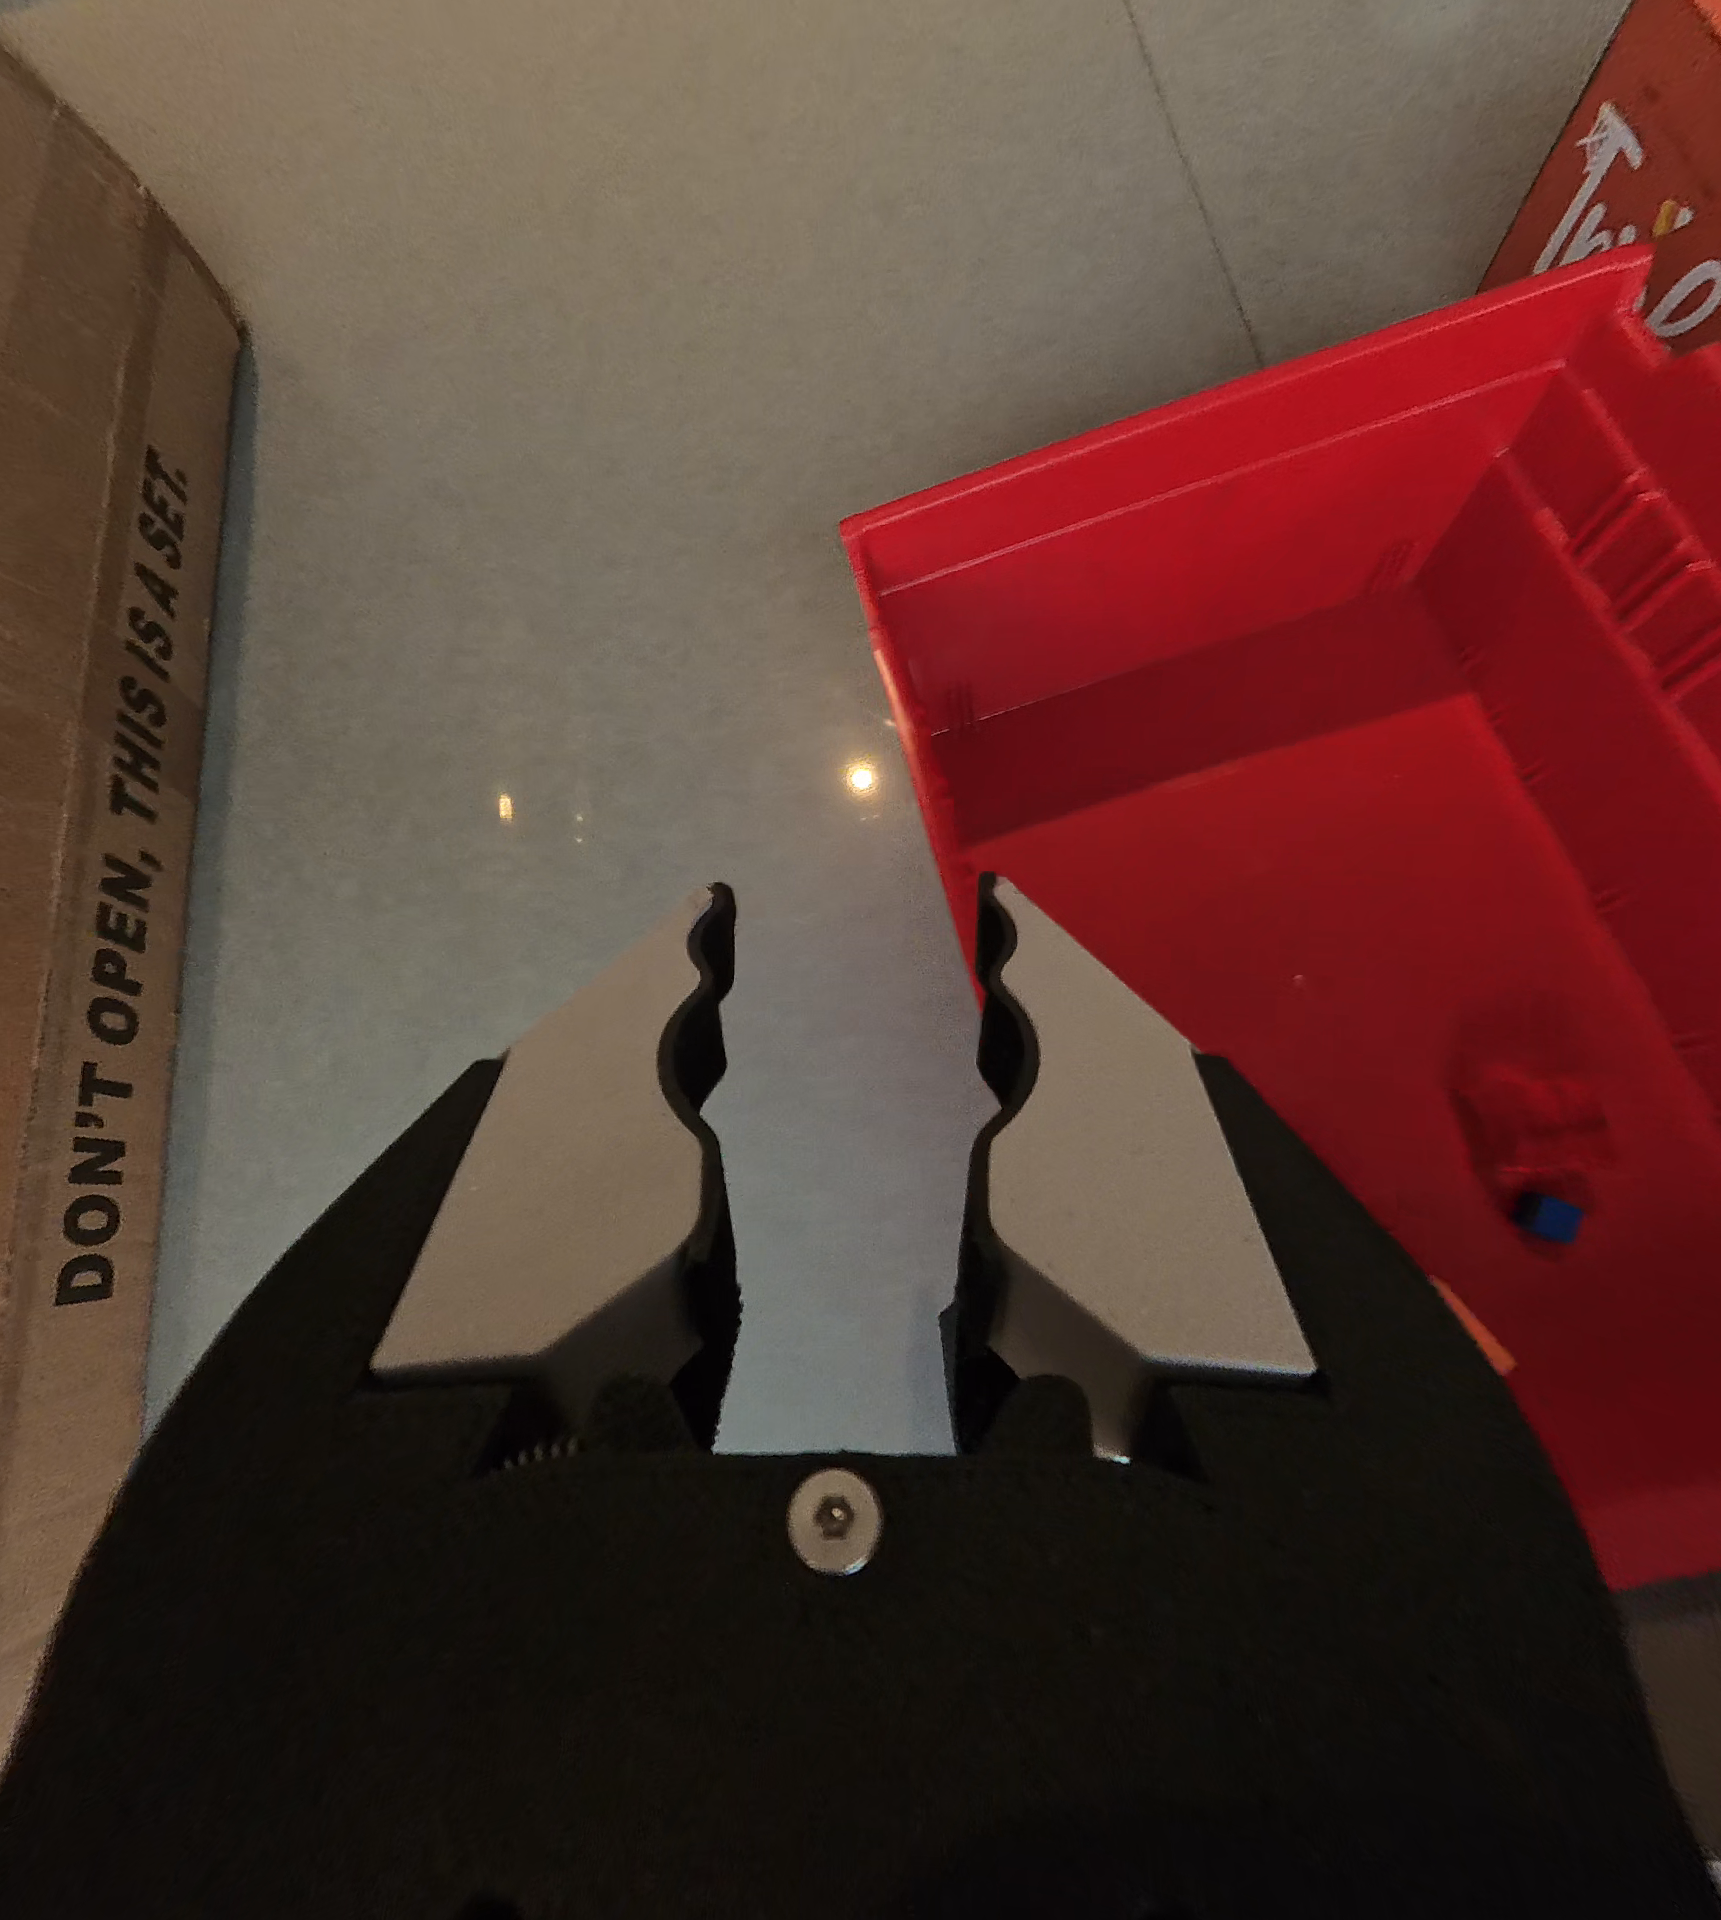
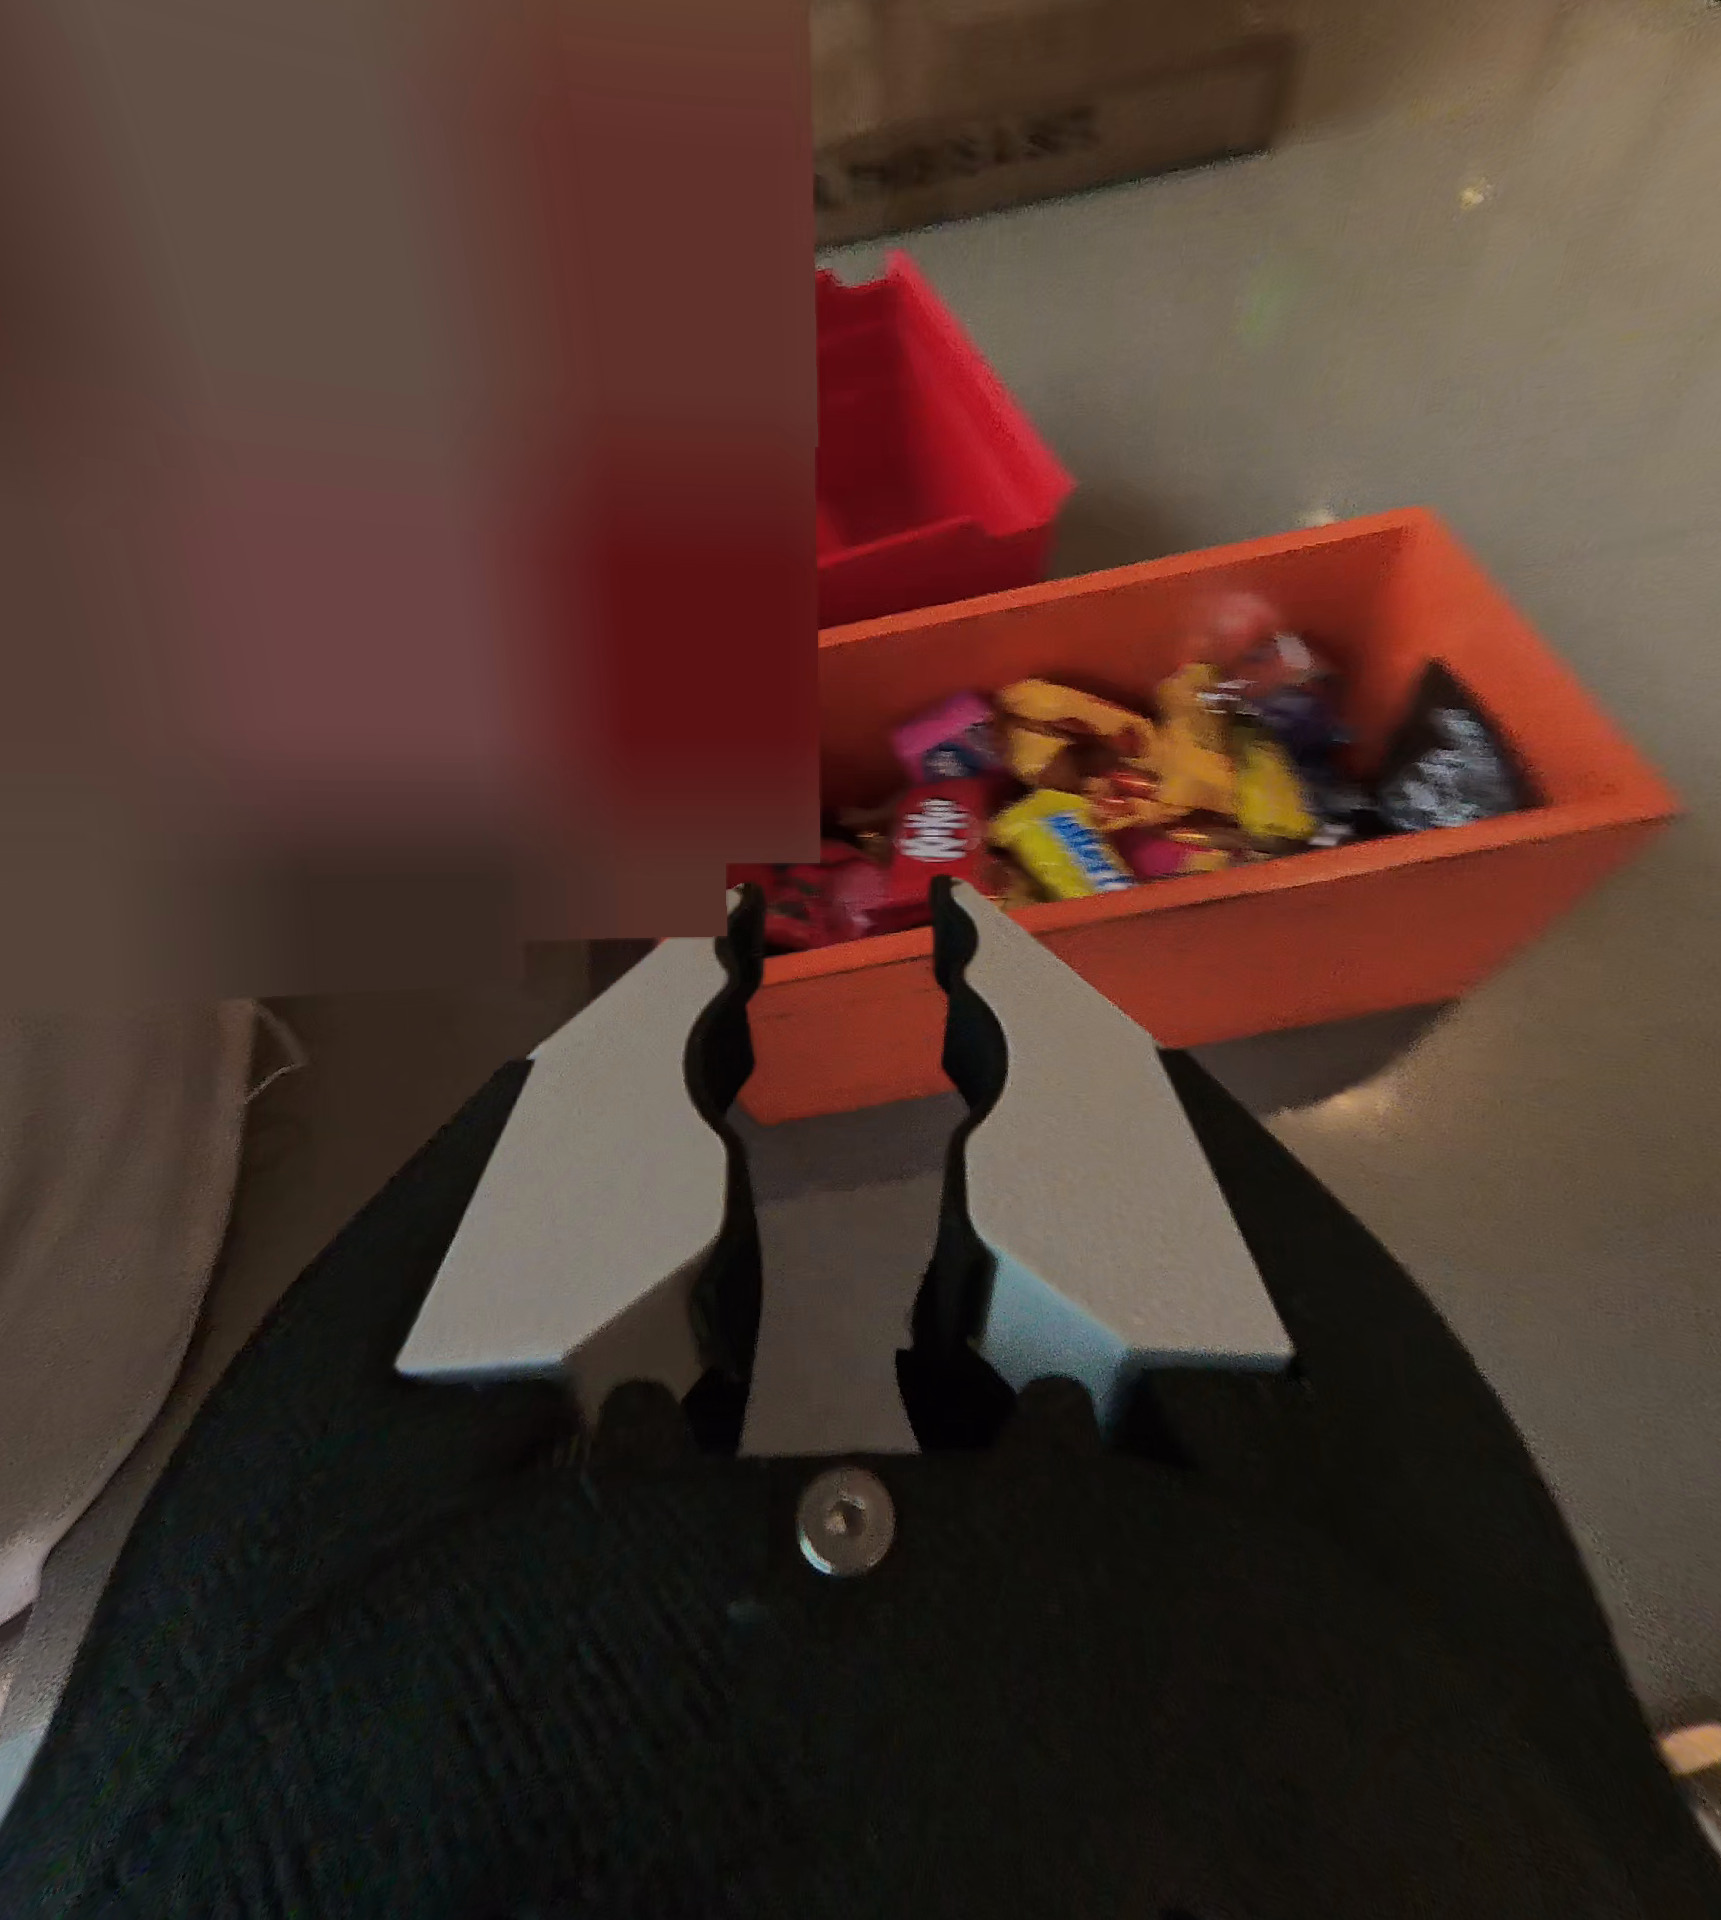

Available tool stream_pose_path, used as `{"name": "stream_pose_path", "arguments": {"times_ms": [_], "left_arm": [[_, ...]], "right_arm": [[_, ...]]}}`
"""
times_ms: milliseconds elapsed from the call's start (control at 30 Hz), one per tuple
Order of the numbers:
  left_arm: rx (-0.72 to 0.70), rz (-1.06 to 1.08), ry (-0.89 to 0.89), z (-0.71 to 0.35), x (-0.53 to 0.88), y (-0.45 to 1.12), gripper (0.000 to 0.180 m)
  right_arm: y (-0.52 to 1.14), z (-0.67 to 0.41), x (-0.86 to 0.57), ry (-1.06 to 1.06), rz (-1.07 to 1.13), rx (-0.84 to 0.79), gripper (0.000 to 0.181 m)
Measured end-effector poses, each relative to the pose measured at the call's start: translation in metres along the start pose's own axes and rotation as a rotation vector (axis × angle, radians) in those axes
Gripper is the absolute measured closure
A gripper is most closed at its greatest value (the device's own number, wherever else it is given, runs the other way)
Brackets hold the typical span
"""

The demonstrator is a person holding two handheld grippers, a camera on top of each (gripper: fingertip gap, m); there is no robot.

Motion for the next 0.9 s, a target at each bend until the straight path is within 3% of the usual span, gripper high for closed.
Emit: {"name": "stream_pose_path", "arguments": {"times_ms": [133,233,300,333,433,567,667,900], "left_arm": [[-0.01,-0.015,-0.024,0.005,0.009,0.0,0.137],[-0.033,-0.011,-0.051,0.008,0.014,-0.004,0.137],[-0.044,0.0,-0.053,0.012,0.015,-0.009,0.136],[-0.044,0.0,-0.049,0.015,0.015,-0.013,0.136],[-0.046,-0.014,-0.048,0.025,0.016,-0.025,0.136],[-0.069,0.007,-0.094,0.045,0.019,-0.045,0.135],[-0.096,0.013,-0.133,0.063,0.021,-0.066,0.135],[-0.14,0.058,-0.133,0.091,0.016,-0.118,0.146]], "right_arm": [[0.028,0.023,0.03,-0.078,-0.032,0.033,0.122],[0.047,0.016,0.047,-0.125,-0.087,-0.043,0.123],[0.064,0.016,0.048,-0.101,-0.093,-0.035,0.133],[0.072,0.019,0.047,-0.072,-0.078,0.041,0.133],[0.082,0.009,0.053,-0.117,-0.04,0.182,0.173],[0.099,0.003,0.062,-0.191,0.023,0.476,0.165],[0.113,0.0,0.064,-0.237,0.083,0.665,0.171],[0.125,-0.013,0.038,-0.117,0.037,0.846,0.174]]}}
Point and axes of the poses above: each gripper's, where its closed fingertips meet, y out along the fingers, z out of its underside, x = y × z across the jaws, the point moved 9 cm from there along -y, back along the fingers, and after that the axes turned 6 degrees about -x, right-handed, at the moved point
